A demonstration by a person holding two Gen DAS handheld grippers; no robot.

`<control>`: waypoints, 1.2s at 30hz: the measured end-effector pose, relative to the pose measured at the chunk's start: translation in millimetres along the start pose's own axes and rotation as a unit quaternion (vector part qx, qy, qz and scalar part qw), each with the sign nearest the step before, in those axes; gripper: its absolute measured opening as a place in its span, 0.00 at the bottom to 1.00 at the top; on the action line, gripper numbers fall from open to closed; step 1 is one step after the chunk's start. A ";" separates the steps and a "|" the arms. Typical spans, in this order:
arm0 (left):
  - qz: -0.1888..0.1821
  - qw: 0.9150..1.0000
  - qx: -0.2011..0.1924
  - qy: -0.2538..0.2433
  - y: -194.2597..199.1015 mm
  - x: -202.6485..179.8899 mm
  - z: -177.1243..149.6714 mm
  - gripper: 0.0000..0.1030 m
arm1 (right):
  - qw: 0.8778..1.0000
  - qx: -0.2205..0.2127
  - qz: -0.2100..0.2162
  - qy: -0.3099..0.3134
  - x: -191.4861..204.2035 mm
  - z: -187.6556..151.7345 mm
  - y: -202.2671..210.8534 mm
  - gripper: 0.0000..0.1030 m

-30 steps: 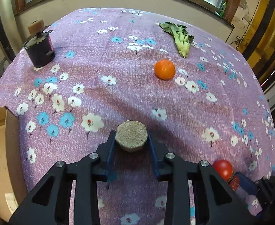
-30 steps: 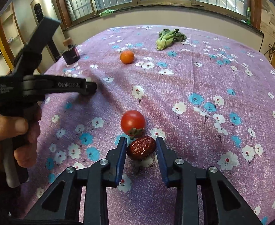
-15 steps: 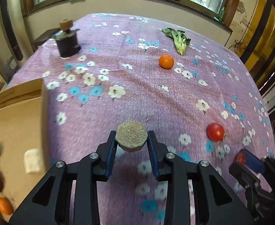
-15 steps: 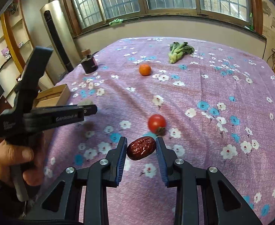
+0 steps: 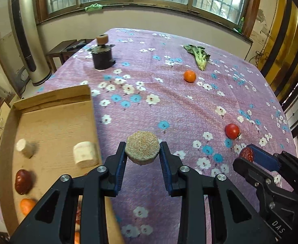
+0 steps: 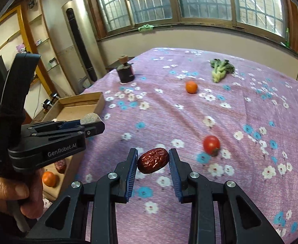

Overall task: Organize fruits
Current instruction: 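Carry the beige slice and red date over the tray and lower them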

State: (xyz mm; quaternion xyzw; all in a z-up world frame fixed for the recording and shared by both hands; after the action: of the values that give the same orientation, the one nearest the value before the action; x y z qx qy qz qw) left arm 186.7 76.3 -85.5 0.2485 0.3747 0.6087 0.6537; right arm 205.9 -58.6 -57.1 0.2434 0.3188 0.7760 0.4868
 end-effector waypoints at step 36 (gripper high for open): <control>0.031 0.998 -0.017 0.054 42.6 92.7 -24.6 0.29 | 0.996 -0.002 0.054 0.073 112.9 15.8 -9.1 0.31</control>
State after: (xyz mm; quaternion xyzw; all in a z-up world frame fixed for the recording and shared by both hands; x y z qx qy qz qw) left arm 139.2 169.9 -84.2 0.2154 0.3913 0.6473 0.6176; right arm 176.3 51.2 -45.4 0.2014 0.3382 0.8175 0.4204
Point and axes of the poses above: each gripper's, at about its wrist camera, not at the fingertips, and y roughly against the way its jaws point, x to its left, z to its top, the point moved 9 cm from there along -y, roughly the way its jaws point, and after that the axes turned 8 degrees about -z, right-handed, at the moved point
